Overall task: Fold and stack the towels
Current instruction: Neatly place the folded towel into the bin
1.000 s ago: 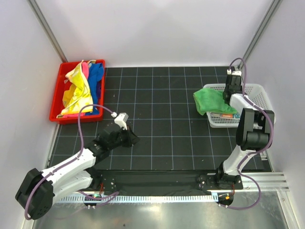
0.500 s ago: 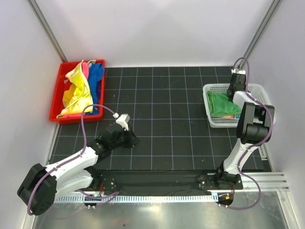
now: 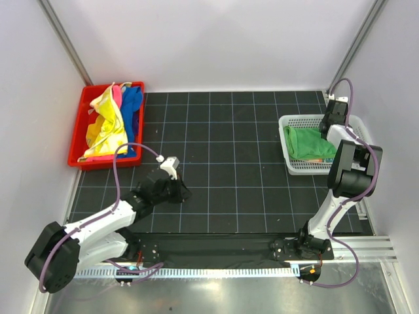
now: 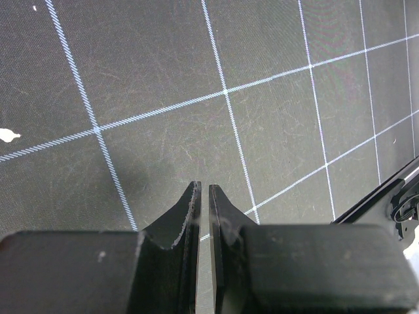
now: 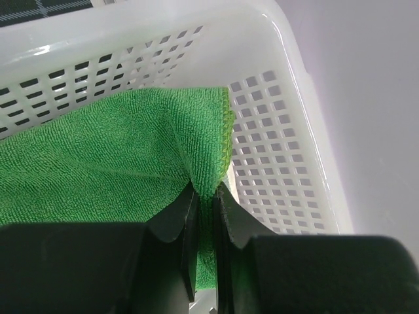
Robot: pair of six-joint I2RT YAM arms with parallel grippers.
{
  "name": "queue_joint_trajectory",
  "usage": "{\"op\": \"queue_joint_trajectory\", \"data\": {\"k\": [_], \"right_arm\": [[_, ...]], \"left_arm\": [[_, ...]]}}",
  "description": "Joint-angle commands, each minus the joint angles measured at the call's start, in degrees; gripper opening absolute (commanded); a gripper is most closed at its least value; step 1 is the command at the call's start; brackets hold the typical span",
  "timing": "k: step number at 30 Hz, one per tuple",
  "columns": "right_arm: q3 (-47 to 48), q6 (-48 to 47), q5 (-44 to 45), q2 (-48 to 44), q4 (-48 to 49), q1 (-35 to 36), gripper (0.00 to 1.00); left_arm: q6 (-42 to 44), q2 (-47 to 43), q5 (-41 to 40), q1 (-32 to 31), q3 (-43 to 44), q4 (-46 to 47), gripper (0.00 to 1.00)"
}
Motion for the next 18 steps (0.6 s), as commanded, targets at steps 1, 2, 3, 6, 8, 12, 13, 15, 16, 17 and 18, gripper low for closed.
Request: {"op": "queue_joint_trajectory", "data": {"k": [1, 2, 3, 6, 8, 12, 13, 15, 16, 17, 18], "right_arm": [[0.48, 0.71, 1.30, -1.95, 2.55, -0.82, 0.02], [0.39, 0.88, 1.39, -2.04, 2.47, -0.99, 0.02], [0.39, 1.32, 0.95, -2.21, 2.21, -1.60, 0.03], [0.39, 1.94, 0.86, -3.00, 1.77, -1.87, 0.23], [0.30, 3.07, 1.47, -3.70, 1.59, -1.87, 0.47], [0.48, 7.90, 3.41, -5.64, 0.19, -1.87, 0.89], [1.26, 10.44, 3.67, -6.08, -0.43, -1.87, 0.94], [2.23, 13.96, 3.94, -8.71, -1.75, -1.87, 1.00], [2.93, 15.63, 3.85, -9.76, -2.36, -1.70, 1.00], [3.46, 19.48, 3.76, -11.16, -2.80, -1.44, 1.00], [4.16, 21.26, 3.59, -13.27, -4.11, -1.09, 1.00]], "left_arm": [[0.65, 0.19, 0.48, -0.28, 0.47, 3.18, 0.13], [0.65, 0.19, 0.48, -0.28, 0.39, 3.18, 0.13], [0.65, 0.27, 0.48, -0.28, 0.39, 3.18, 0.13], [0.65, 0.36, 0.48, -0.28, 0.56, 3.18, 0.13], [0.65, 0.36, 0.39, -0.28, 0.47, 3.27, 0.14], [0.65, 0.19, 0.22, -0.28, 0.47, 3.27, 0.15], [0.65, 0.10, 0.13, -0.28, 0.56, 3.27, 0.15], [0.82, -0.16, -0.05, -0.19, 0.47, 3.27, 0.15], [0.91, -0.43, -0.57, -0.28, 0.30, 3.18, 0.16], [0.91, -0.52, -1.01, -0.28, 0.30, 3.00, 0.17], [1.00, -0.60, -1.27, -0.28, 0.30, 2.92, 0.17]]}}
